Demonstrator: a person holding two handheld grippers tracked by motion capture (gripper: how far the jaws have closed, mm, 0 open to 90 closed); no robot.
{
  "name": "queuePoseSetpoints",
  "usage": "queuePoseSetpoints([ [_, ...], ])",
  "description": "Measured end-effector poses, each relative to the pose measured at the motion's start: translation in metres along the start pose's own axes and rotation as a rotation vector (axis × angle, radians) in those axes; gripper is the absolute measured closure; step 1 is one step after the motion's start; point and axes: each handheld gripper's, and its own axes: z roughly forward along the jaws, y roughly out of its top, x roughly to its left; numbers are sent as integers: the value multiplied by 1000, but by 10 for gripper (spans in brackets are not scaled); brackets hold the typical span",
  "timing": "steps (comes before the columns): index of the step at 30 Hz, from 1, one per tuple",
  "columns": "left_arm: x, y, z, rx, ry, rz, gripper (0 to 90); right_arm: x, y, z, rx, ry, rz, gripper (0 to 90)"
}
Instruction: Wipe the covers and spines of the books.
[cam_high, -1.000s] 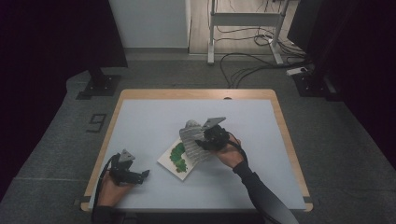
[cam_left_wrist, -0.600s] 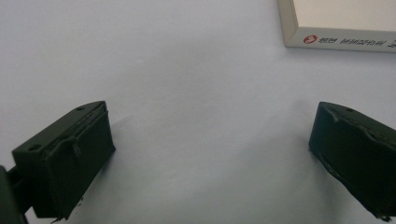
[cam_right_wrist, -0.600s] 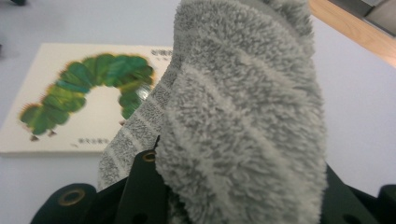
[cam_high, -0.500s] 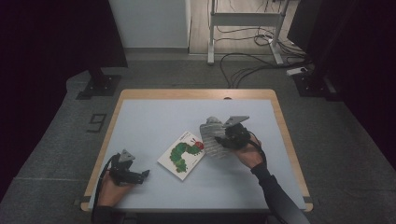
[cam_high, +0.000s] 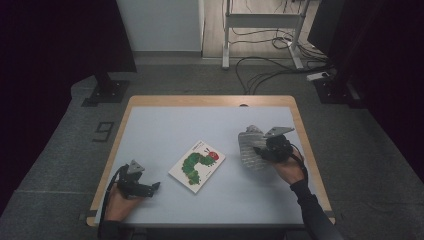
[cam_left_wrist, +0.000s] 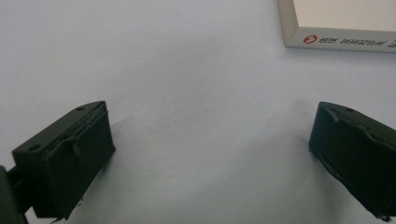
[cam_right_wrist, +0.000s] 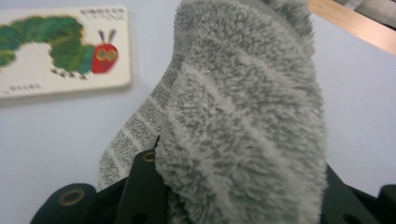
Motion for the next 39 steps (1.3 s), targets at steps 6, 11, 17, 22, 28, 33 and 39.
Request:
queuePoseSetpoints([
  [6, 0, 0, 0, -1, 1, 0, 0, -12, -24, -7, 28, -33, 36, 629],
  [11, 0, 0, 0, -3, 1, -2, 0, -19, -43, -7, 44, -44, 72, 627],
  [17, 0, 0, 0, -2, 1, -1, 0, -21, -62, -10, 59, -53, 94, 626],
  [22, 0, 0, 0, -2, 1, -1, 0, -20, -77, -10, 84, -57, 104, 622],
  [28, 0, 0, 0, -1, 1, 0, 0, -19, -89, -2, 116, -41, 114, 554],
  [33, 0, 0, 0, -1, 1, 1, 0, -21, -83, -6, 105, -69, 98, 239],
  [39, 0, 0, 0, -1, 0, 1, 0, -21, -70, -16, 90, -112, 72, 96],
])
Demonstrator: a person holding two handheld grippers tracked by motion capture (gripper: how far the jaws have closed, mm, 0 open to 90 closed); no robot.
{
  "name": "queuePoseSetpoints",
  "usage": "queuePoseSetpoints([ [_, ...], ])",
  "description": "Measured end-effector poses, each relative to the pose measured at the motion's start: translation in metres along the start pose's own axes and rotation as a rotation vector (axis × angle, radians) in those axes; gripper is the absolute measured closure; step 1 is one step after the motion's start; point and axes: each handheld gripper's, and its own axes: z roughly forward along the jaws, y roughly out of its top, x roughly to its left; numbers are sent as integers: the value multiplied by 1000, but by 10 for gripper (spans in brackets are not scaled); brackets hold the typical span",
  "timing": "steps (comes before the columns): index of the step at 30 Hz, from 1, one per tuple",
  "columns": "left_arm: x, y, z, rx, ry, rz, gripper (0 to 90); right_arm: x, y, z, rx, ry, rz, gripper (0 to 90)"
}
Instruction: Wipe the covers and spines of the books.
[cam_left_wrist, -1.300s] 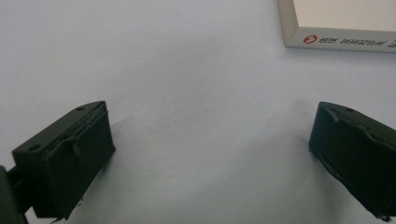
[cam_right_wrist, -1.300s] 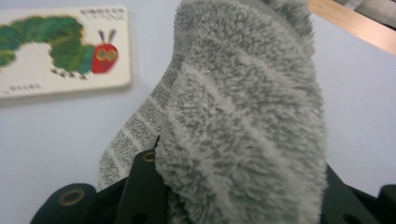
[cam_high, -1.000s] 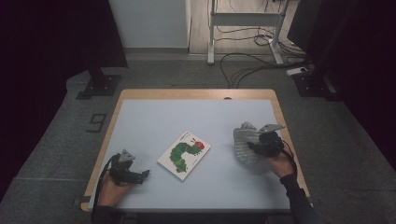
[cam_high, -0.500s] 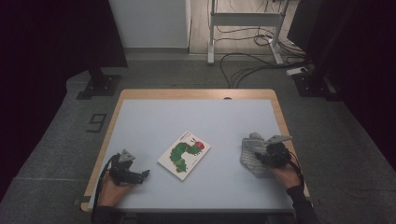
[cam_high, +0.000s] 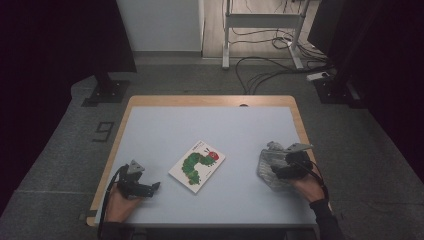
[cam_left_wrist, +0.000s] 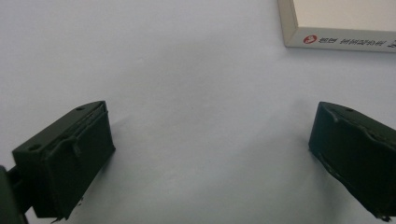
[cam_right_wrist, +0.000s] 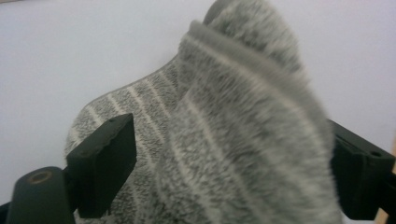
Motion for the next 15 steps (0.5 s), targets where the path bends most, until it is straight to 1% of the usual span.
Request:
queuePoseSetpoints([
  [2, 0, 0, 0, 0, -1, -1, 0, -2, 4, -4, -6, -5, -2, 53],
  [5, 0, 0, 0, 2, -1, 0, 0, -4, 11, -10, -19, -18, -5, 19],
  [8, 0, 0, 0, 2, 0, 0, 0, -5, 18, -14, -32, -23, -9, 11],
  [13, -2, 1, 0, 3, 10, -14, 0, 3, 31, -14, -47, 11, -26, 12],
  [15, -3, 2, 0, 8, 8, -12, 0, 6, 35, -12, -51, 30, -34, 11],
])
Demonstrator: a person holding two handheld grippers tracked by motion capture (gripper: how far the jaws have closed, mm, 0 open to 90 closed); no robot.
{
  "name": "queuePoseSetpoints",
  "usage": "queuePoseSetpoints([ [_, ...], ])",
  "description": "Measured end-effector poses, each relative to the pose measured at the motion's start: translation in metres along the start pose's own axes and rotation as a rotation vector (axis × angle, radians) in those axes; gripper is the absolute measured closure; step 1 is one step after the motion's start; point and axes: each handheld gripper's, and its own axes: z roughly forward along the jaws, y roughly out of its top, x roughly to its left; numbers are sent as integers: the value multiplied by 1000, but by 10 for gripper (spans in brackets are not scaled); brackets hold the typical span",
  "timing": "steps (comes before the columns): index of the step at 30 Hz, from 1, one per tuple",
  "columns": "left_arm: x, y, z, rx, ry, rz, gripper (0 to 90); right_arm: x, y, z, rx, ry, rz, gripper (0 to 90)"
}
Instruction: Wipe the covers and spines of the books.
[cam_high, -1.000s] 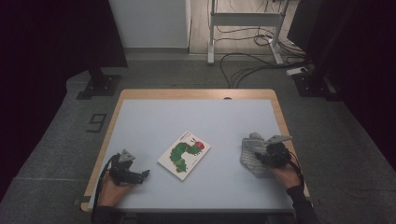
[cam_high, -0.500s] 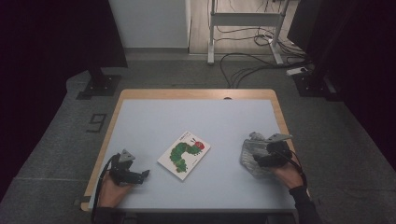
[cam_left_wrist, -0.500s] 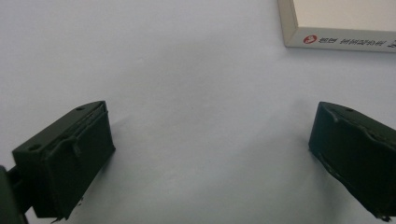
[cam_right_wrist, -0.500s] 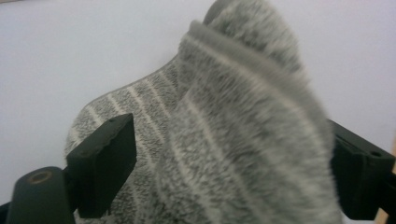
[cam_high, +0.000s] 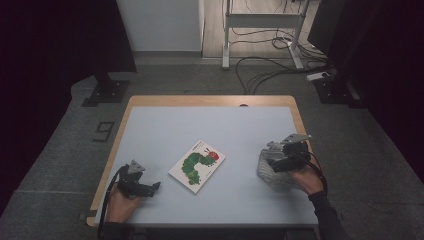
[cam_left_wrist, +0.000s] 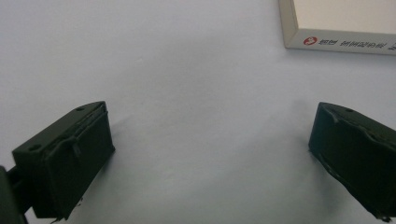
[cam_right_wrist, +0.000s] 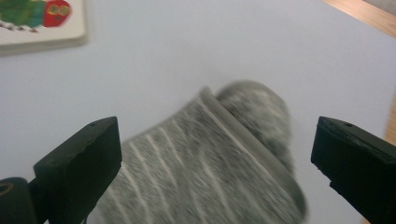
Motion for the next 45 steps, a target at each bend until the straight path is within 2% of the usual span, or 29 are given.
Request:
queuePoseSetpoints([
  [7, -16, 8, 2, 11, -15, 56, 0, 18, 15, 14, -26, 43, -30, 3],
  [15, -38, 15, 8, 11, -49, 88, 0, 40, 34, 34, -33, 93, -65, 0],
  [20, -52, 18, 10, 11, -74, 116, 0, 55, 44, 50, -27, 129, -86, 0],
  [23, -59, 19, 13, 13, -88, 131, 0, 62, 49, 62, -2, 155, -109, 0],
  [29, -71, 23, 15, 10, -93, 148, 0, 75, 56, 84, 9, 198, -132, 0],
  [33, -78, 25, 20, 10, -103, 159, 0, 83, 60, 100, 9, 240, -134, 0],
  [37, -82, 28, 24, 1, -110, 153, 0, 92, 65, 117, 15, 283, -134, 0],
  [42, -83, 29, 25, -19, -85, 158, 0, 103, 67, 138, 36, 343, -152, 4],
  [45, -85, 30, 26, -27, -67, 158, 0, 106, 68, 146, 34, 407, -116, 36],
])
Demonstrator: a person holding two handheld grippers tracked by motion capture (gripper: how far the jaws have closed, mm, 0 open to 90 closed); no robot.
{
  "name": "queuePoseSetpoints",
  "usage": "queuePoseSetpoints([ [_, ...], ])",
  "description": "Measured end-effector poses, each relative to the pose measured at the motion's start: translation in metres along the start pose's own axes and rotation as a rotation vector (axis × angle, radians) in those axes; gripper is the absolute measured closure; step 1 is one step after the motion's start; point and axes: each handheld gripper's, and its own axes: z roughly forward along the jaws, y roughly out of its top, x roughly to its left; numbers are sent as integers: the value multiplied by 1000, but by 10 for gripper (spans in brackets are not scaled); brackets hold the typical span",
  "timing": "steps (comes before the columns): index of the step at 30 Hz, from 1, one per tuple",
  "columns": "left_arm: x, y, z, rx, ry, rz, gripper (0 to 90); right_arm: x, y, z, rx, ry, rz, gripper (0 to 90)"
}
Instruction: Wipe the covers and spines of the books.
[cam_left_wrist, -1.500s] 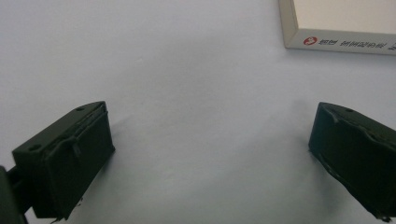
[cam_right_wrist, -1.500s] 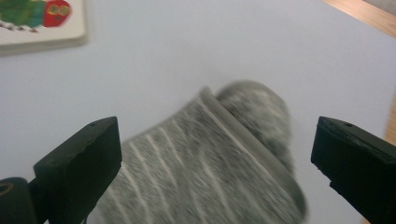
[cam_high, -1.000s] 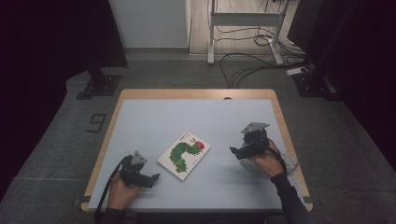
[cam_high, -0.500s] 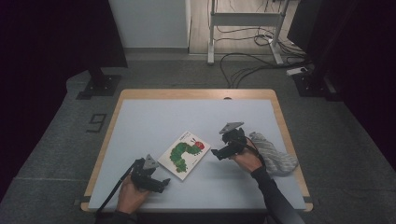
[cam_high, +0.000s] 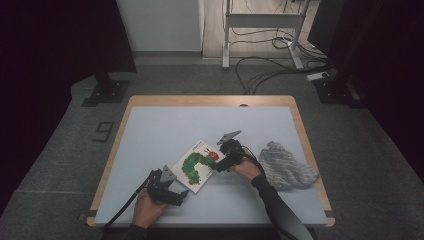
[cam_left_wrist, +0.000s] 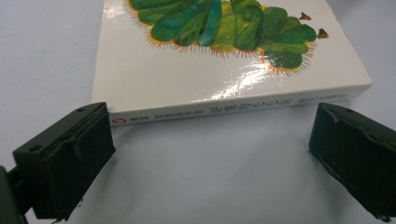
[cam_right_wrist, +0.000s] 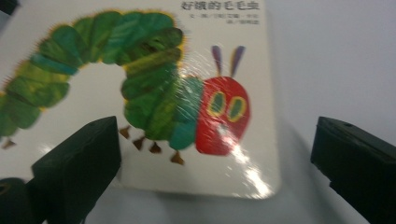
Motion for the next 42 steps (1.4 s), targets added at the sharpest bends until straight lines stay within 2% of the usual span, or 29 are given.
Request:
queuePoseSetpoints([
  [1, 0, 0, 1, -3, 3, 0, 0, 0, 0, 1, -2, 32, 11, 61],
  [4, 0, 1, 2, -8, 13, -7, 0, 2, 1, 2, -1, 51, 10, 68],
  [10, 3, 2, 3, -8, -6, 8, 0, 7, -3, 0, 1, 30, 18, 54],
  [16, 13, 3, 5, -6, -64, 54, 0, 15, -10, -8, 11, -1, 48, 46],
  [19, 16, 3, 5, -2, -81, 55, 0, 20, -16, -13, 19, -5, 54, 40],
  [24, 15, 2, 5, 10, -78, 28, 0, 17, -14, -14, 46, 16, 28, 44],
  [29, 15, 2, 5, 13, -83, 19, 0, 12, -1, -3, 40, 18, 10, 46],
  [33, 15, 2, 5, 13, -83, 19, 0, 6, 5, 5, 24, 38, 21, 42],
  [37, 15, 2, 5, 13, -84, 17, 0, 5, 6, 6, 19, 39, 29, 66],
  [42, 15, 2, 5, 14, -85, 17, 0, 1, 6, 3, 3, 63, 85, 81],
])
